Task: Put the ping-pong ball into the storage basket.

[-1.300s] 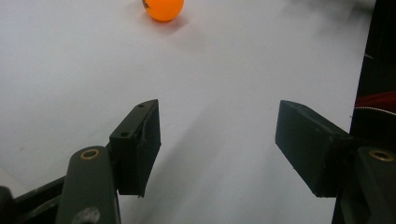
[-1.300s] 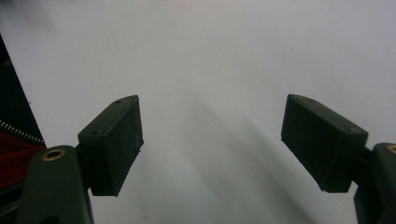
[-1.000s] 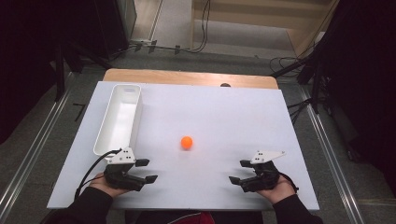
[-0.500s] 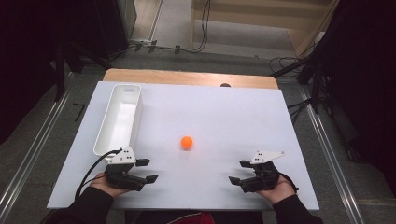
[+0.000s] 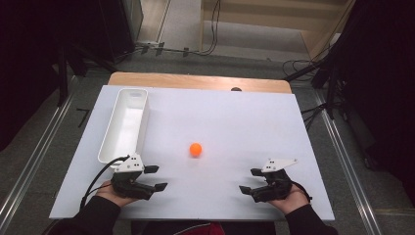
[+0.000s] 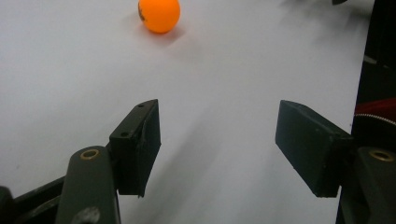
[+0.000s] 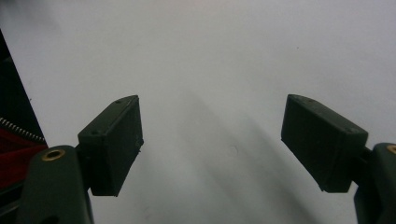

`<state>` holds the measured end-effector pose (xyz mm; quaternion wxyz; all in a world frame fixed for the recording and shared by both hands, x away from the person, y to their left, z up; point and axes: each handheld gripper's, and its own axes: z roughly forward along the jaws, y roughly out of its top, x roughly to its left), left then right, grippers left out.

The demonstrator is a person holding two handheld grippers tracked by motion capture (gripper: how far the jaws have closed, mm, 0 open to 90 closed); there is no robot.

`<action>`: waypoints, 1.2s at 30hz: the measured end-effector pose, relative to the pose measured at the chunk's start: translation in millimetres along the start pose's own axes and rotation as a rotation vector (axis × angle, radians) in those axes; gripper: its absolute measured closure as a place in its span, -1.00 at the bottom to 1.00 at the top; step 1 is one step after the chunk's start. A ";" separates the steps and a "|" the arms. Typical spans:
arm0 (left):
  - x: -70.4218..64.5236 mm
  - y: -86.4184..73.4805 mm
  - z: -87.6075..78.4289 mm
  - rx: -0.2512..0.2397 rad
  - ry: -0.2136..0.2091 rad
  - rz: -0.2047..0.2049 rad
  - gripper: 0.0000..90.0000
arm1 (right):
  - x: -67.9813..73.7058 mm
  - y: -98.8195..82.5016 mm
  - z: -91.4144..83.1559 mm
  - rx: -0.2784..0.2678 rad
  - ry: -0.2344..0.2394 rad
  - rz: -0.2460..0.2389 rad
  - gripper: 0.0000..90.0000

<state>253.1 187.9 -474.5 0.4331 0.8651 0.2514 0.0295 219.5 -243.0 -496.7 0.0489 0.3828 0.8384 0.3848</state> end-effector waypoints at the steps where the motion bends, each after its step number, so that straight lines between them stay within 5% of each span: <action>1: -0.7 1.0 0.8 -0.005 0.002 0.002 -0.30 | -0.1 0.0 0.2 0.003 0.000 0.000 -0.57; 21: -12.3 16.7 23.0 0.000 -0.038 0.017 -0.45 | -0.7 -0.3 -0.1 0.002 -0.006 0.005 -0.57; 30: -14.3 23.1 25.5 -0.026 -0.018 0.013 -0.44 | -0.7 -0.7 -0.7 0.003 -0.008 0.006 -0.57; 36: -13.9 27.1 27.1 -0.030 -0.023 -0.018 -0.44 | -1.3 -0.9 -1.0 0.002 -0.010 -0.003 -0.57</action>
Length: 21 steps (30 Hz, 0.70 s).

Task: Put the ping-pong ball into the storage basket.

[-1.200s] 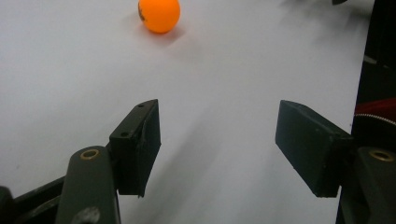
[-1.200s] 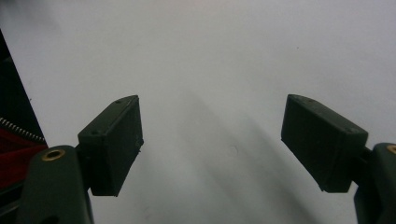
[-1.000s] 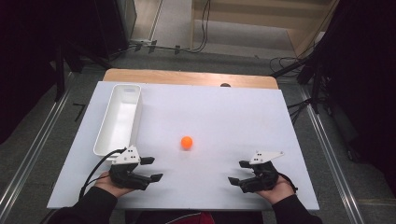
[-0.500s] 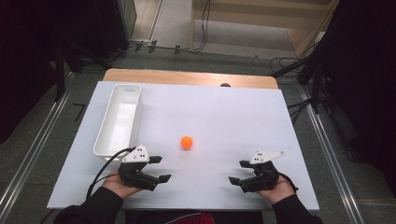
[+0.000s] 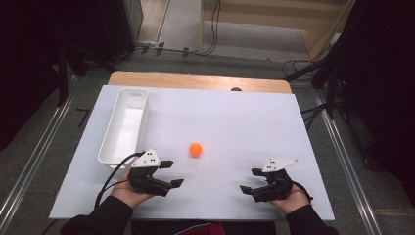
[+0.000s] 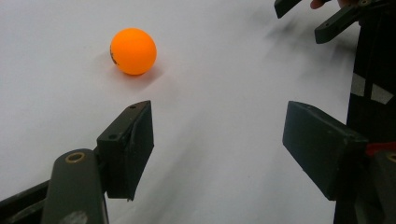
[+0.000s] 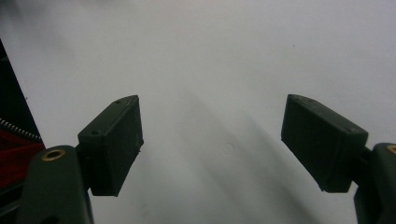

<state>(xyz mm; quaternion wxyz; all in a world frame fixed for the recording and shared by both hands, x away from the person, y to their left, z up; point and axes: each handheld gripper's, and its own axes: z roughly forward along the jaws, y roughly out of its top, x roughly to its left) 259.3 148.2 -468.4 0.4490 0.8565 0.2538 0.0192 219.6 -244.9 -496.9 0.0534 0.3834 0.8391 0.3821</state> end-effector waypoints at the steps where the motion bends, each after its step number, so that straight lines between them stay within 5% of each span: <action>1: 0.1 0.7 0.3 0.003 -0.004 0.001 -0.44 | -0.1 0.0 -0.2 0.001 0.000 0.000 -0.57; 7: -1.1 5.5 2.8 0.001 0.015 0.018 -0.44 | -0.4 -0.1 -0.6 -0.004 0.003 0.004 -0.57; 13: 2.7 7.8 5.5 -0.005 0.014 -0.023 -0.46 | -0.4 -0.2 -1.0 -0.003 0.003 0.007 -0.57; 14: 3.6 9.2 6.1 0.008 0.005 -0.036 -0.55 | -0.5 -0.2 -1.0 -0.004 0.003 0.008 -0.57; 15: 4.2 10.7 7.5 0.019 0.005 -0.055 -0.90 | -0.5 -0.2 -1.2 -0.004 0.003 0.008 -0.57; 21: 1.5 14.0 13.9 0.038 0.012 -0.029 -1.00 | -0.2 -0.1 -1.9 -0.006 0.003 0.013 -0.57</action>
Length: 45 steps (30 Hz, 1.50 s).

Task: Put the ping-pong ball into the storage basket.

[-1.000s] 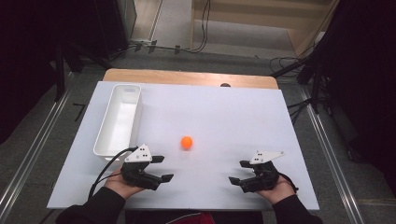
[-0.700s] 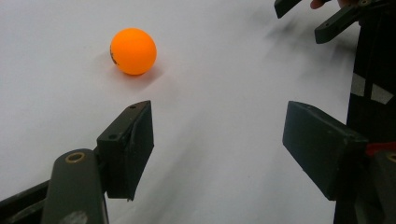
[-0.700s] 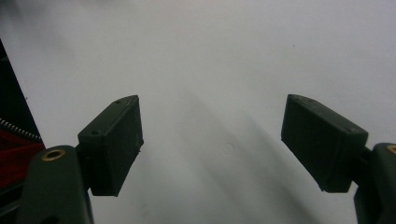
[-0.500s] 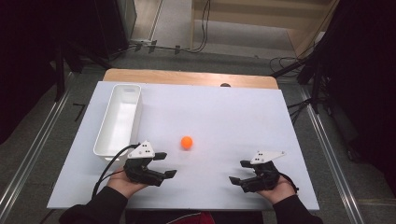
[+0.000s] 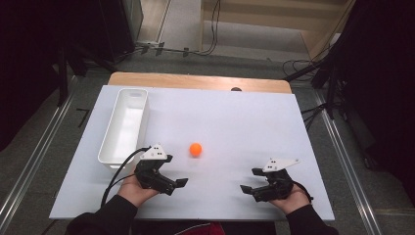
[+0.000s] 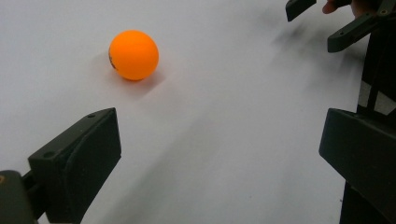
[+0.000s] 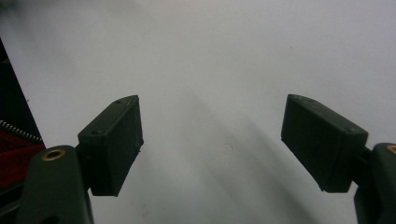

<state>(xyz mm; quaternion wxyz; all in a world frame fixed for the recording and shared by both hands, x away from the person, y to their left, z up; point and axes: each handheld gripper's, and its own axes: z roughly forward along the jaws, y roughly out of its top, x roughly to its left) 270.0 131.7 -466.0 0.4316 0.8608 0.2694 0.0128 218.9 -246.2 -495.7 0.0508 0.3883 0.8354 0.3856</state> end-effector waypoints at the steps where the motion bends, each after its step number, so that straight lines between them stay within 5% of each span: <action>1: -0.3 0.6 0.6 0.000 0.008 0.000 -1.00 | 0.0 0.0 -0.2 -0.001 -0.001 0.003 -0.57; 7: 3.5 5.3 2.9 -0.026 0.025 -0.029 -1.00 | -1.1 0.0 -1.2 -0.009 -0.002 0.003 -0.57; 45: 11.5 33.7 26.5 -0.041 0.087 -0.008 -1.00 | -0.6 -0.3 -2.2 -0.003 -0.007 -0.001 -0.57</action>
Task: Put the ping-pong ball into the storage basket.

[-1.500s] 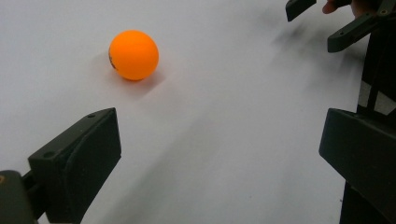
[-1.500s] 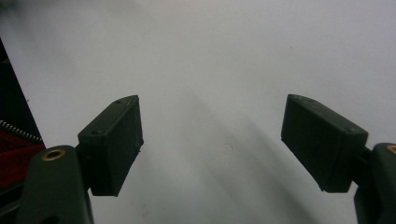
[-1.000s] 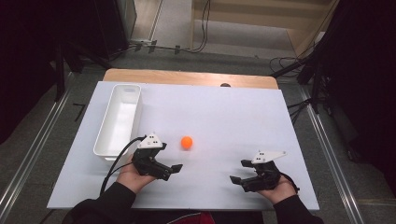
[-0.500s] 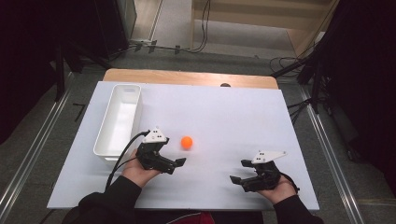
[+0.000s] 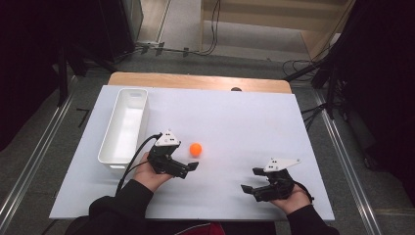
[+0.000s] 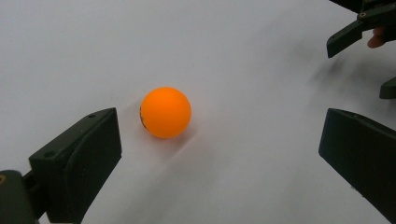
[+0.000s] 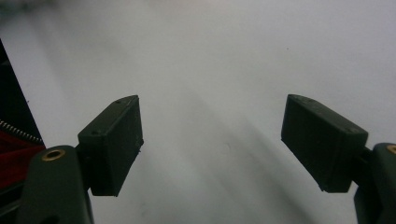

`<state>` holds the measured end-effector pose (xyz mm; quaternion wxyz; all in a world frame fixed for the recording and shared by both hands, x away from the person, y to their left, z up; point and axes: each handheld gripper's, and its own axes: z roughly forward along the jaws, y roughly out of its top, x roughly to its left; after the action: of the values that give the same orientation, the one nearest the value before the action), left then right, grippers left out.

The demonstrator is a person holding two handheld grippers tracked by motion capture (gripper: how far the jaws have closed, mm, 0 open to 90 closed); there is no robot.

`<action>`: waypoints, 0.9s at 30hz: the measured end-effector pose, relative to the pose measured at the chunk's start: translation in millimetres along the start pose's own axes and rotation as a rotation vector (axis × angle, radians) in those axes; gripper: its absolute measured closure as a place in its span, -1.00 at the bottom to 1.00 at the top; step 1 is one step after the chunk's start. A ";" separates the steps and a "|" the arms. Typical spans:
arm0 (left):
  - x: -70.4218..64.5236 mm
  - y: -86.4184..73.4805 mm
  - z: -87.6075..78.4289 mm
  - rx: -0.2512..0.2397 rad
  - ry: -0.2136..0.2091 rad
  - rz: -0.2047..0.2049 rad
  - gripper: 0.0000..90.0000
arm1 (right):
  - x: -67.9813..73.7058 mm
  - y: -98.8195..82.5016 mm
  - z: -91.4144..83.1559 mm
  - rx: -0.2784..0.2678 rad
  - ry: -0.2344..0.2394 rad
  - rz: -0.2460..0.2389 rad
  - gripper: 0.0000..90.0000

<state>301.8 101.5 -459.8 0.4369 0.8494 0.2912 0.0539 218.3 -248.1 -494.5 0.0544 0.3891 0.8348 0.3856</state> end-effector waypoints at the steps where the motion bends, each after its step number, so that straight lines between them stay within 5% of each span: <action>1: 0.4 0.9 1.0 -0.001 0.001 0.001 -1.00 | 0.0 0.0 0.0 0.000 0.000 0.000 -0.57; 27: 8.5 11.8 15.4 -0.004 0.024 0.005 -0.99 | 0.2 0.1 0.1 0.000 0.000 -0.002 -0.57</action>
<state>319.4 89.8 -461.5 0.4350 0.8484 0.2943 0.0659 218.2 -247.9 -494.4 0.0549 0.3883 0.8351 0.3857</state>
